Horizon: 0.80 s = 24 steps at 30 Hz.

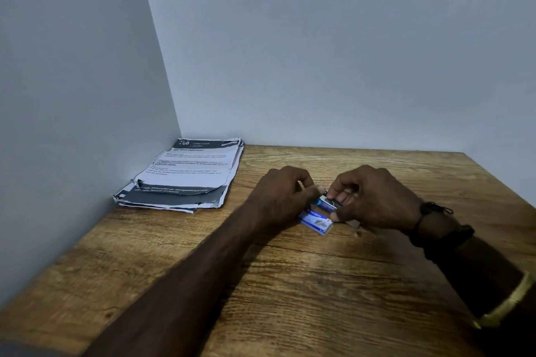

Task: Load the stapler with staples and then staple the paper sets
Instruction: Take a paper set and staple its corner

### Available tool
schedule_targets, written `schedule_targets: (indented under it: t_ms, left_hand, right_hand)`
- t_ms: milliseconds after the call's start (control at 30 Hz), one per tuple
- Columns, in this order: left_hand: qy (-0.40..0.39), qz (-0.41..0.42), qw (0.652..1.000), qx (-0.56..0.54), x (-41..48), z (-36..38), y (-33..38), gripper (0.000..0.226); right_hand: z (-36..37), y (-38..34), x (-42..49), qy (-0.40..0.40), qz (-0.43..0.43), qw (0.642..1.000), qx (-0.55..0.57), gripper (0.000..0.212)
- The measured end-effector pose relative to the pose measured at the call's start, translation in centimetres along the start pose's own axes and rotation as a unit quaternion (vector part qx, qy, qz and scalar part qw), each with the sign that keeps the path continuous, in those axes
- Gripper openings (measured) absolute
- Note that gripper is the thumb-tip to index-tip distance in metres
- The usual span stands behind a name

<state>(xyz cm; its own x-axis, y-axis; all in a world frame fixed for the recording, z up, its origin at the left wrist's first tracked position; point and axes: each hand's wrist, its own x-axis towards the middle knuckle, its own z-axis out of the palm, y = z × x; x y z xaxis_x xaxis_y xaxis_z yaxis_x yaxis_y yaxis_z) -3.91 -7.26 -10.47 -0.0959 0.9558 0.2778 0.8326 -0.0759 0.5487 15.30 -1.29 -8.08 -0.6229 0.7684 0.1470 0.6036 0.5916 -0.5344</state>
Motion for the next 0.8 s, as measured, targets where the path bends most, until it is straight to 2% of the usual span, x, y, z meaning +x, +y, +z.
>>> schedule_targets:
  t_ms: [200,367,433,533,667,800]
  left_hand:
    - [-0.005,-0.013,0.997,0.071,-0.4,-0.5,0.4,0.037]
    - [-0.007,-0.033,0.998,0.058,-0.6,-0.6,0.2,0.027]
    - [0.014,-0.029,0.999,0.036,-0.5,-1.0,0.2,0.019]
    - [0.087,-0.037,0.996,-0.007,-0.3,-2.2,0.0,0.015]
    - [0.182,-0.076,0.979,-0.060,0.1,-4.7,-1.5,0.015]
    - [0.238,-0.128,0.957,-0.106,0.6,-6.8,-3.8,0.010]
  right_hand:
    - [0.0,-0.5,0.0,-0.040,0.013,0.999,-0.008,0.028]
    - [0.3,-0.8,0.0,-0.038,0.002,0.999,-0.017,0.024]
    - [0.6,-1.4,0.4,0.010,-0.008,1.000,0.027,0.016]
    - [1.3,-3.0,1.8,0.086,-0.022,0.987,0.130,0.015]
    - [3.0,-6.1,4.7,0.110,-0.007,0.959,0.262,0.005]
    - [6.0,-9.1,8.5,0.099,0.052,0.929,0.354,0.010]
